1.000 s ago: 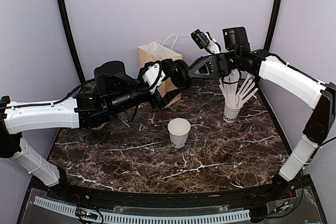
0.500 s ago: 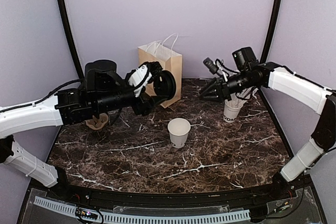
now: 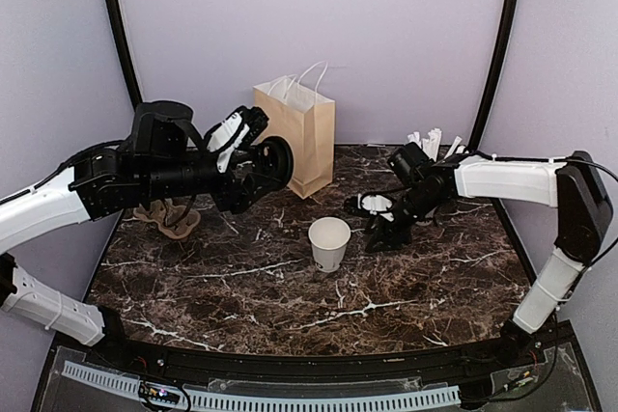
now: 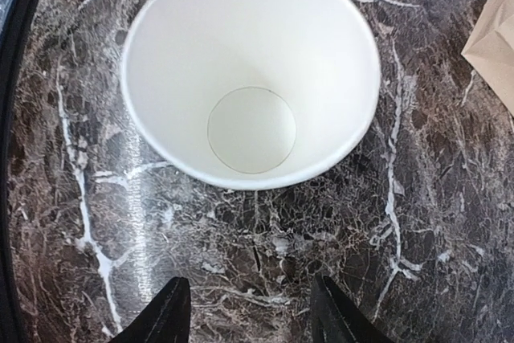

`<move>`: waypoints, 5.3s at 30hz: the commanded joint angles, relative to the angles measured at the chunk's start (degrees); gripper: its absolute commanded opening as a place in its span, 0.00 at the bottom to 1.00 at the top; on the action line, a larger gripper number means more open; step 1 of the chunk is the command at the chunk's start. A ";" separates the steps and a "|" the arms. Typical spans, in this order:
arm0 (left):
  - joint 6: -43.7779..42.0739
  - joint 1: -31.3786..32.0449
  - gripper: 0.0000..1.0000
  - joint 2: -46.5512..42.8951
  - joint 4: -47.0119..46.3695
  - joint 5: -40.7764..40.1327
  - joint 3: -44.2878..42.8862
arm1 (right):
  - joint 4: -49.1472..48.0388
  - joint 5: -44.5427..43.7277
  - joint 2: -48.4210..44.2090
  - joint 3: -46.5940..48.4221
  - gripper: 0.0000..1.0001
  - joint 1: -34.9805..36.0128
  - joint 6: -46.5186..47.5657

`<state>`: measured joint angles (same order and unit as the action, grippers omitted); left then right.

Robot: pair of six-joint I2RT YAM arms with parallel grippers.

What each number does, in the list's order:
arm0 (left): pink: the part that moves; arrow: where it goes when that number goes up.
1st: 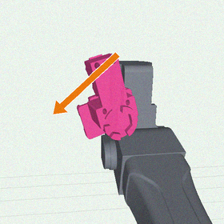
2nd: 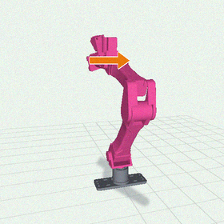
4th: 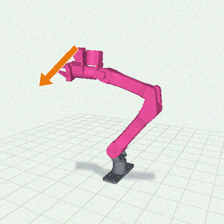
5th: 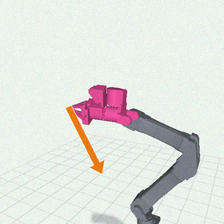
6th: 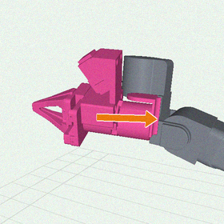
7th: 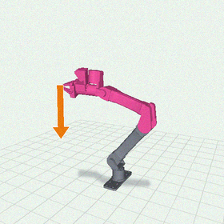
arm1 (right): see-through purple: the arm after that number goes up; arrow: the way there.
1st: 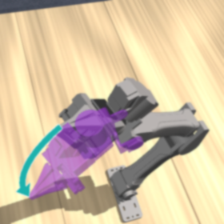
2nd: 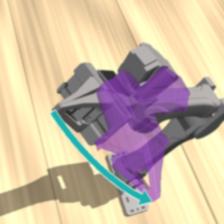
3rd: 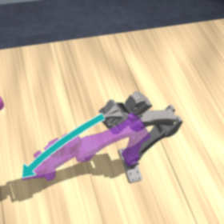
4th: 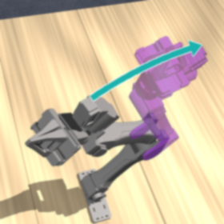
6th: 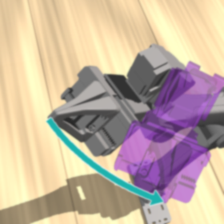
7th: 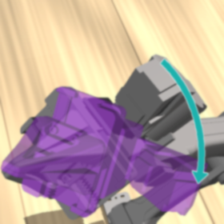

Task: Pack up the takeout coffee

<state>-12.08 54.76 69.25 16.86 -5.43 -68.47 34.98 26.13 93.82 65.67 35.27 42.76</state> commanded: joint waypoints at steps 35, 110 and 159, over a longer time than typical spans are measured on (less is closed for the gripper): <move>9.26 -3.79 0.74 4.15 22.47 2.41 -11.71 | -11.28 8.54 13.92 7.00 0.54 11.57 4.59; 3.28 5.22 0.76 43.78 49.60 3.33 -38.86 | -2.60 17.06 -7.37 -8.75 0.56 -6.18 -5.60; 3.70 5.55 0.80 40.49 50.80 3.80 -39.68 | -1.70 17.20 -4.48 -7.89 0.55 -5.32 -5.10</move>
<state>-8.36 59.96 113.43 66.02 -2.33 -106.94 32.86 42.65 88.31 57.04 29.39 37.21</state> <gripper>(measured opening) 0.798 0.551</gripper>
